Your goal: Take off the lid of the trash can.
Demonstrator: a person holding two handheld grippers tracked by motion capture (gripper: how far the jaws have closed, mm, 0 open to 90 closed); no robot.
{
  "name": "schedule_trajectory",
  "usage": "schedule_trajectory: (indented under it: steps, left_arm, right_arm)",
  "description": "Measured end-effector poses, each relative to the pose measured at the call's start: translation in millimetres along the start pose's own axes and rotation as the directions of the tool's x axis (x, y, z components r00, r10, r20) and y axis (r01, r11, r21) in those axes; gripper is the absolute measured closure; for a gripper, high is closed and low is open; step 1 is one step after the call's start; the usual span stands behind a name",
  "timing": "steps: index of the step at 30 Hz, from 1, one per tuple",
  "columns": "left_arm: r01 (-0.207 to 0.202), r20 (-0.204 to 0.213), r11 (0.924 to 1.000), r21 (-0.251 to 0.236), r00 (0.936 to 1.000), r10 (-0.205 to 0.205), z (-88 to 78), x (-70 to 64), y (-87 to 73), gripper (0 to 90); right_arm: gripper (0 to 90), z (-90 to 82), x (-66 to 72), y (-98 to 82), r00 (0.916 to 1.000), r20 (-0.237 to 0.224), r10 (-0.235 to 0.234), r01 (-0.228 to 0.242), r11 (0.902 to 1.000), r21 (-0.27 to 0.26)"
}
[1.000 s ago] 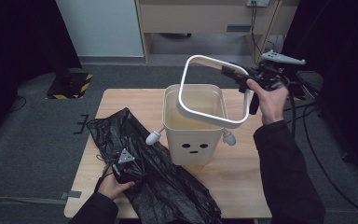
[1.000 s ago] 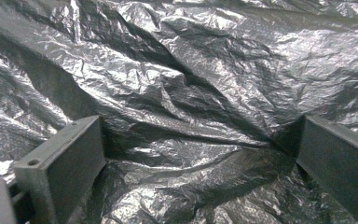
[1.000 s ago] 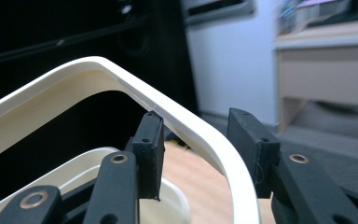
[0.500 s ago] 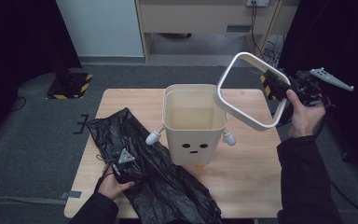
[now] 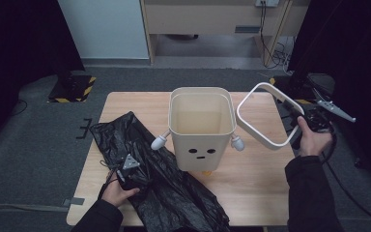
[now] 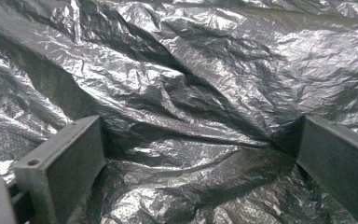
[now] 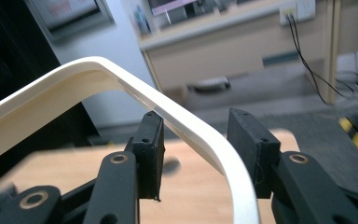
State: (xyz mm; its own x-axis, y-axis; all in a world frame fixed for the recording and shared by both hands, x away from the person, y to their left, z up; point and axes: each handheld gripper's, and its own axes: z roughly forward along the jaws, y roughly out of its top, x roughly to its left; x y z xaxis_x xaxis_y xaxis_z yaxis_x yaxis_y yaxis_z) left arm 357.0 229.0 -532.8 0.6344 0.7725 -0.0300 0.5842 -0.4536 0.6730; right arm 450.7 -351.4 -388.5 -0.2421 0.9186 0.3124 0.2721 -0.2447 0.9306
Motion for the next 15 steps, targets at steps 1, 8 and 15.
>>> schedule_trajectory:
  steps: [1, 8, 15]
  left_arm:
    - [0.0, 0.0, 1.0, -0.001, 1.0, 0.0, 0.1, 0.0, 0.0, 0.3]
    - [-0.008, -0.002, 1.0, 0.004, 1.0, 0.008, 0.2, -0.5, 0.1, 0.3]
    - [-0.013, -0.006, 0.9999, 0.005, 0.9999, 0.013, 0.4, -0.8, 0.2, 0.3]
  right_arm:
    - [56.9, 2.1, -1.5, -6.8, 0.9999, 0.006, -0.016, 0.016, 0.9995, 0.027]
    - [60.1, 15.6, -13.2, -55.2, 0.997, 0.023, -0.074, 0.067, 0.9733, 0.219]
    - [58.2, 16.6, -26.2, -79.0, 0.9871, 0.054, -0.151, 0.124, 0.9347, 0.333]
